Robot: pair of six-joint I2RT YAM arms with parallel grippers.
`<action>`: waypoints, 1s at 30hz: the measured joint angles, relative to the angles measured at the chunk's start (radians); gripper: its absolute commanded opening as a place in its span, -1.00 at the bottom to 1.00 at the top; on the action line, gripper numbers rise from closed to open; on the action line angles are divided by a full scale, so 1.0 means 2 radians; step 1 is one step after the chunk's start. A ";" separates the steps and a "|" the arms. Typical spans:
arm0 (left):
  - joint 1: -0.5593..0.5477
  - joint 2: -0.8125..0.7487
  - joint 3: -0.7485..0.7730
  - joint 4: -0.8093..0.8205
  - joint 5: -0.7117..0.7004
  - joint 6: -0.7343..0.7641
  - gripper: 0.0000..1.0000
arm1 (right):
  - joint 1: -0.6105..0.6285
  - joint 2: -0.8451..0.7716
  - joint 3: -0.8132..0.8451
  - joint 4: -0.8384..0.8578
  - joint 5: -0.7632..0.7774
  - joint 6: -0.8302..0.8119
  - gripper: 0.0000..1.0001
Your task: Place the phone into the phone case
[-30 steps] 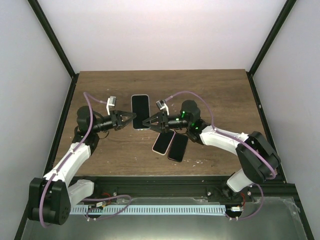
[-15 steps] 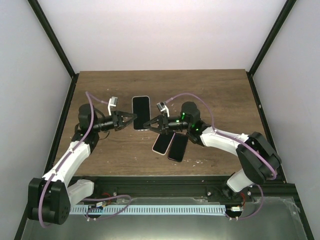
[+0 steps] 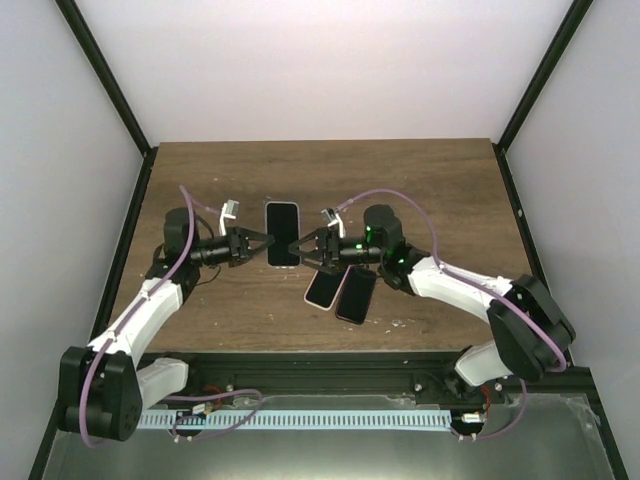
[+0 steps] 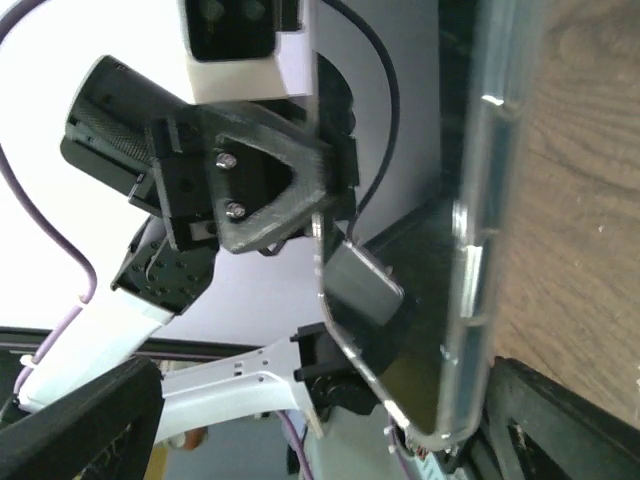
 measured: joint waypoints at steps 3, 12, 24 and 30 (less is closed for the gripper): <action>0.000 0.013 0.000 -0.031 -0.009 0.025 -0.89 | -0.006 -0.026 -0.001 -0.042 0.027 -0.023 1.00; 0.000 0.130 0.008 -0.121 -0.047 0.101 -0.89 | -0.016 -0.099 -0.002 -0.139 0.097 -0.087 1.00; -0.001 0.237 0.007 -0.123 -0.069 0.122 -0.56 | -0.032 -0.131 -0.002 -0.208 0.138 -0.126 1.00; -0.001 0.239 0.008 -0.132 -0.076 0.141 -0.19 | -0.034 -0.134 -0.002 -0.221 0.148 -0.133 1.00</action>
